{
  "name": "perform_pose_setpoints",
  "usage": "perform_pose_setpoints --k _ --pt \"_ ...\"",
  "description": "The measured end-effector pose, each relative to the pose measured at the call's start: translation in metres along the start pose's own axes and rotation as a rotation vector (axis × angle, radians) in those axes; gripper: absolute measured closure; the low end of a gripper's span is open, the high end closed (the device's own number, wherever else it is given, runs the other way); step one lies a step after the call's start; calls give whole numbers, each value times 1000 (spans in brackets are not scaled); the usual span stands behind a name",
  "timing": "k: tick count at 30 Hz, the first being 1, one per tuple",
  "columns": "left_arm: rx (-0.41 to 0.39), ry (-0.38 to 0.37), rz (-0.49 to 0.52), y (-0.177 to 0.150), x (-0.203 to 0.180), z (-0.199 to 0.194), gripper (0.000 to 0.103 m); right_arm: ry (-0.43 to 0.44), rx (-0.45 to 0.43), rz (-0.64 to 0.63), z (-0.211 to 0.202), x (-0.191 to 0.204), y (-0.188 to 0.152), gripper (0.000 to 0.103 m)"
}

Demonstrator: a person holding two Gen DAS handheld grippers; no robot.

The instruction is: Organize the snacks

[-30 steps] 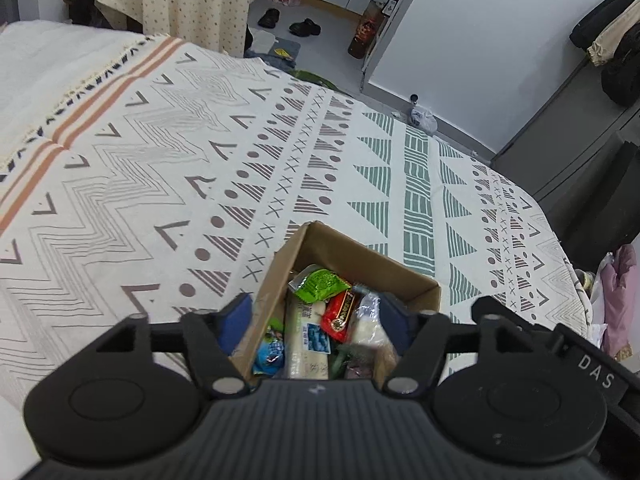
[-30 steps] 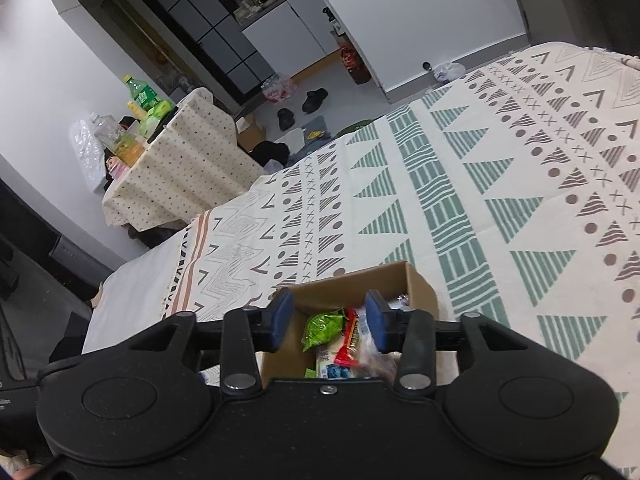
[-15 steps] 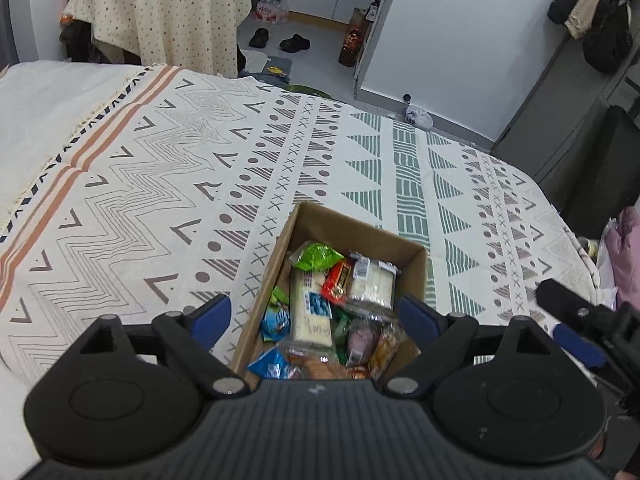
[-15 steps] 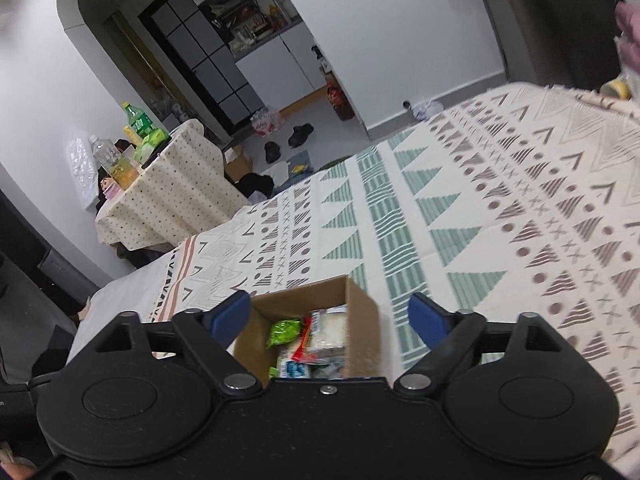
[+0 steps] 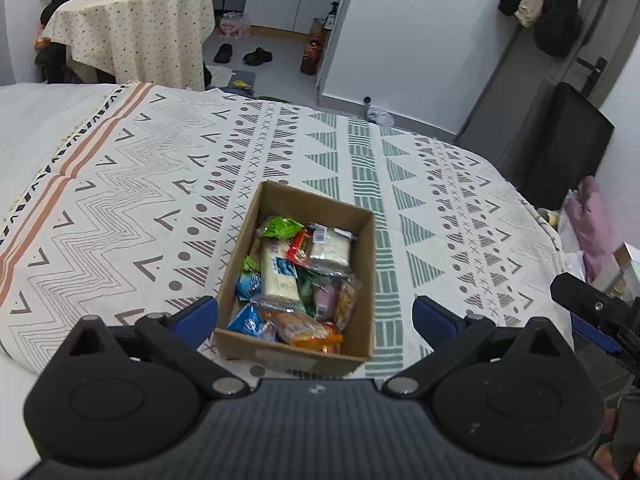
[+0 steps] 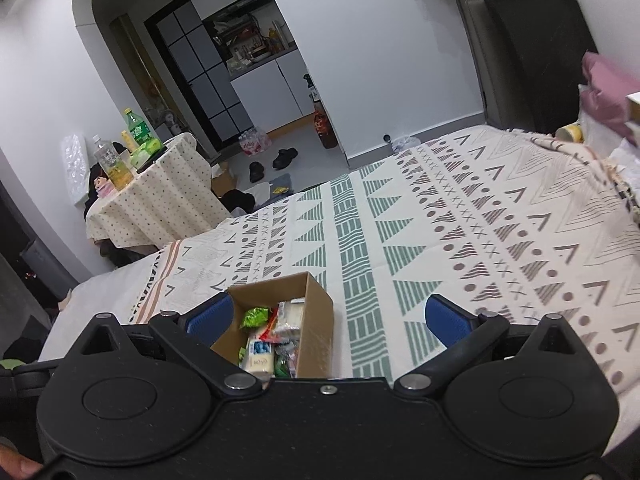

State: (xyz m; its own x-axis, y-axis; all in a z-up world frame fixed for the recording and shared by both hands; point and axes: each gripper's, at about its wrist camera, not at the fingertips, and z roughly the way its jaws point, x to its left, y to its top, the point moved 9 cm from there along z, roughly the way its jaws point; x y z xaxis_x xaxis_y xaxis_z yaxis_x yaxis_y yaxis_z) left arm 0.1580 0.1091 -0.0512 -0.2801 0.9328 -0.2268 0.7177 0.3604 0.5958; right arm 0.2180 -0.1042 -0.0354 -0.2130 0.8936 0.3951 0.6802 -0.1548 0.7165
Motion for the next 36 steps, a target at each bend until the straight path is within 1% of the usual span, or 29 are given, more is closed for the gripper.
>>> perform_pose_setpoints --k 3,7,14,17,20,23,29,36 --pt "-4 -11 13 -9 -5 -9 0 -10 -10 -14 -15 -2 -6 0" --pt "-26 -34 53 -17 -14 -21 0 -24 -11 -27 -30 -6 -15 0" --pt "-41 -55 115 -39 -23 -38 0 -55 -31 -32 -58 -17 -26 0" --pt "-47 -52 150 -49 -27 -47 0 -56 -34 -50 -70 -19 -31 0" --pt "-60 -57 169 -53 -29 -55 0 -35 -30 -61 -81 -19 -37 0" --pt "-74 -51 190 -57 -29 -63 0 -40 -34 -74 -89 -18 -43 0" --pt "-75 -40 207 -66 -26 -71 0 -38 -38 -97 -97 -14 -51 0" --pt "-80 -16 213 -69 -20 -72 0 -35 -51 -97 -99 -14 -54 0"
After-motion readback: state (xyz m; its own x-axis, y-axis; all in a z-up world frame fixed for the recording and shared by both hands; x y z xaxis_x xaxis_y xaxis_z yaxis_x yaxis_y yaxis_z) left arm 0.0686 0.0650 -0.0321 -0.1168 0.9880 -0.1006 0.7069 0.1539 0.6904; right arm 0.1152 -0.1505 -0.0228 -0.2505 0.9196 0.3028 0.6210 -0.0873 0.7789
